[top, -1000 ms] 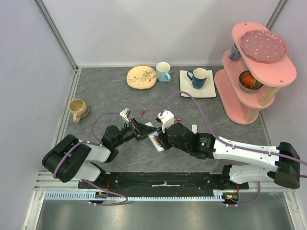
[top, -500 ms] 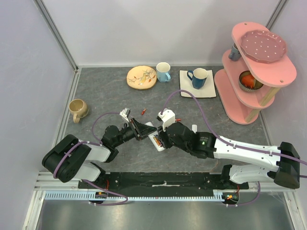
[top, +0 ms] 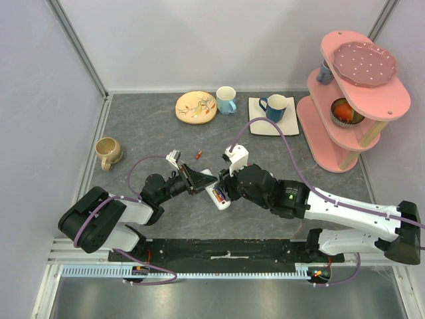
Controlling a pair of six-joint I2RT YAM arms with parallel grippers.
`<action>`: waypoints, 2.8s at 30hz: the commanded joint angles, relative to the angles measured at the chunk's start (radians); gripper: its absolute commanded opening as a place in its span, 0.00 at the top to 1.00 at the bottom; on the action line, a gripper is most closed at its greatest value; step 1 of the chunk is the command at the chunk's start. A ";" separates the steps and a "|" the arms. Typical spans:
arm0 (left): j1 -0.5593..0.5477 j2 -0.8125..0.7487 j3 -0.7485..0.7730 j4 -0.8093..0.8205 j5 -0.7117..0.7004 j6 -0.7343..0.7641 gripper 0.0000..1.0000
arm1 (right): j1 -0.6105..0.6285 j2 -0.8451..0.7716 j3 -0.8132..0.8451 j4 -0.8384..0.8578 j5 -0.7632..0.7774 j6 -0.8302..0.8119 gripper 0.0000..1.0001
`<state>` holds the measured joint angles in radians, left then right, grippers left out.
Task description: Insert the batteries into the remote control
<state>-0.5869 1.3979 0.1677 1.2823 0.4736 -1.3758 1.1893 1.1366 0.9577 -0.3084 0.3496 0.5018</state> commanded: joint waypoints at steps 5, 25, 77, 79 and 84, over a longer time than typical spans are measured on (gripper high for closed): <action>-0.004 -0.011 0.026 0.295 0.051 0.003 0.98 | -0.069 -0.020 0.018 0.017 -0.087 0.113 0.39; 0.004 -0.014 0.027 0.370 0.063 0.041 0.98 | -0.339 -0.078 -0.224 0.242 -0.673 0.452 0.20; 0.004 -0.007 0.064 0.367 0.089 0.047 0.98 | -0.413 0.011 -0.375 0.459 -0.715 0.618 0.31; 0.004 -0.007 0.067 0.367 0.089 0.044 0.98 | -0.413 0.011 -0.378 0.463 -0.716 0.620 0.31; 0.004 -0.013 0.073 0.367 0.089 0.043 0.98 | -0.415 0.014 -0.395 0.485 -0.732 0.627 0.32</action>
<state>-0.5846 1.3979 0.2008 1.2877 0.5564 -1.3525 0.7811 1.1496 0.5816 0.1455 -0.3592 1.1198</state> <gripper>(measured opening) 0.323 0.687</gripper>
